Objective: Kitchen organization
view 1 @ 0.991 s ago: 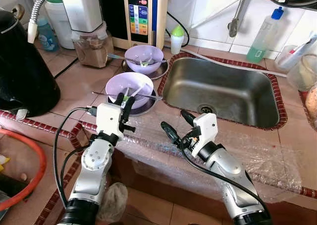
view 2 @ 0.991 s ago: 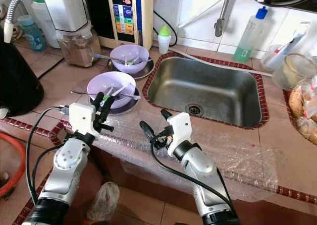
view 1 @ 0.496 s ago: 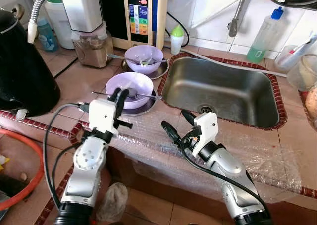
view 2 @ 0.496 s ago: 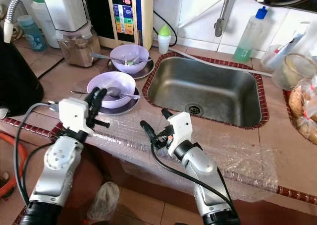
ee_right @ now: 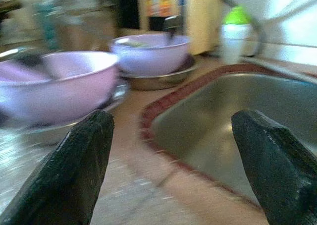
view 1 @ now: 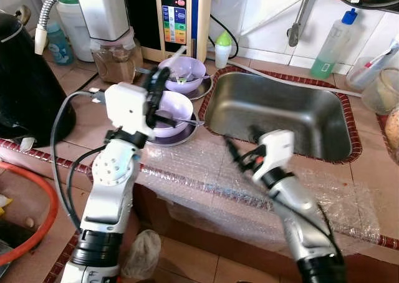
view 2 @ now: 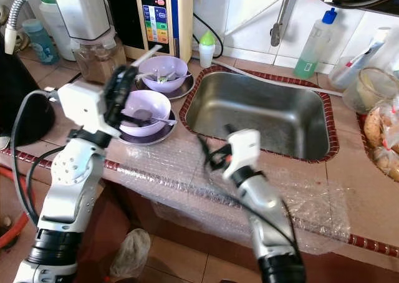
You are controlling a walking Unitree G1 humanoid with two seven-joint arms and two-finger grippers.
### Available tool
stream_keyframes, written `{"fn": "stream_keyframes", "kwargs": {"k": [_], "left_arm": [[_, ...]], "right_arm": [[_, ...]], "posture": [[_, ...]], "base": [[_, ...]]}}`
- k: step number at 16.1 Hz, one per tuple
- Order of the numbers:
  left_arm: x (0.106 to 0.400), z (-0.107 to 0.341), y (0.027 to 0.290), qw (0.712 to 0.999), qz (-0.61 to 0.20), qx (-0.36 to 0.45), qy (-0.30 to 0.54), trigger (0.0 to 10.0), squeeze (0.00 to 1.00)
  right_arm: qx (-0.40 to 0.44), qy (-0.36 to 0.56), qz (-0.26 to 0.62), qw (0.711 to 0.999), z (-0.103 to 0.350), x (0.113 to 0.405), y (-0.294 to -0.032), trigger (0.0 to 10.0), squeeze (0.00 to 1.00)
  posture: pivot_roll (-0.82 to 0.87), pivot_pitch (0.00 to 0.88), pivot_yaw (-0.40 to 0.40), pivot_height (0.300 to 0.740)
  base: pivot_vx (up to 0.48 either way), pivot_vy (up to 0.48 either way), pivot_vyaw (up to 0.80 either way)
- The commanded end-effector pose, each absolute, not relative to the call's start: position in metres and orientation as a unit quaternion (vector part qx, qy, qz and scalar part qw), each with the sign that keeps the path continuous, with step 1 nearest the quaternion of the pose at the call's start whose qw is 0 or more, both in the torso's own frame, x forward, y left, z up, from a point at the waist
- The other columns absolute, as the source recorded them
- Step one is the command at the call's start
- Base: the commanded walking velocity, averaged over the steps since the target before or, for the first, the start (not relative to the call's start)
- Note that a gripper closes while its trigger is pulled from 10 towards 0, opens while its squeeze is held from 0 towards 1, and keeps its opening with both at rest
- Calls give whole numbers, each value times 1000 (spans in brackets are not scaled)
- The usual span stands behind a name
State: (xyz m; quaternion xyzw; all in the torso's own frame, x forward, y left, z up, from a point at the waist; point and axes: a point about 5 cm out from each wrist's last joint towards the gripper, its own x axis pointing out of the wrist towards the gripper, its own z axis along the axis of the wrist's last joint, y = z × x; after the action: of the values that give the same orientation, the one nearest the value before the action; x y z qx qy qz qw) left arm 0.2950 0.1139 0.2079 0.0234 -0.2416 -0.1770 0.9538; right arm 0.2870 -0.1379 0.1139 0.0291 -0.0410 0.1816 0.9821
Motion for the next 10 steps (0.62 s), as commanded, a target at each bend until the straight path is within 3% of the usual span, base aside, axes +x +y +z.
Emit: {"fn": "stream_keyframes", "kwargs": {"k": [1,3,5,10], "left_arm": [[298,214,107,949,-200,24,-242,0,0],[300,215,105,951,-197,26,-239,1569,0],[301,215,104,953,-195,17,-232,4941,0],[299,217,97,952,-201,2,-231,3843,0]], "right_arm": [[35,-47,137,989,117,293,-149,10000,0],[40,-48,93,994,120,298,-160,10000,0],[34,-50,84,995,120,299,-162,10000,0],[33,-47,76,995,116,297,-160,10000,0]], "posture": [[-21,0,17,740],[-25,0,19,740],[-30,0,23,740],[-34,0,26,740]], "base": [[0,0,0],[0,0,0],[0,0,-569],[0,-49,-648]]}}
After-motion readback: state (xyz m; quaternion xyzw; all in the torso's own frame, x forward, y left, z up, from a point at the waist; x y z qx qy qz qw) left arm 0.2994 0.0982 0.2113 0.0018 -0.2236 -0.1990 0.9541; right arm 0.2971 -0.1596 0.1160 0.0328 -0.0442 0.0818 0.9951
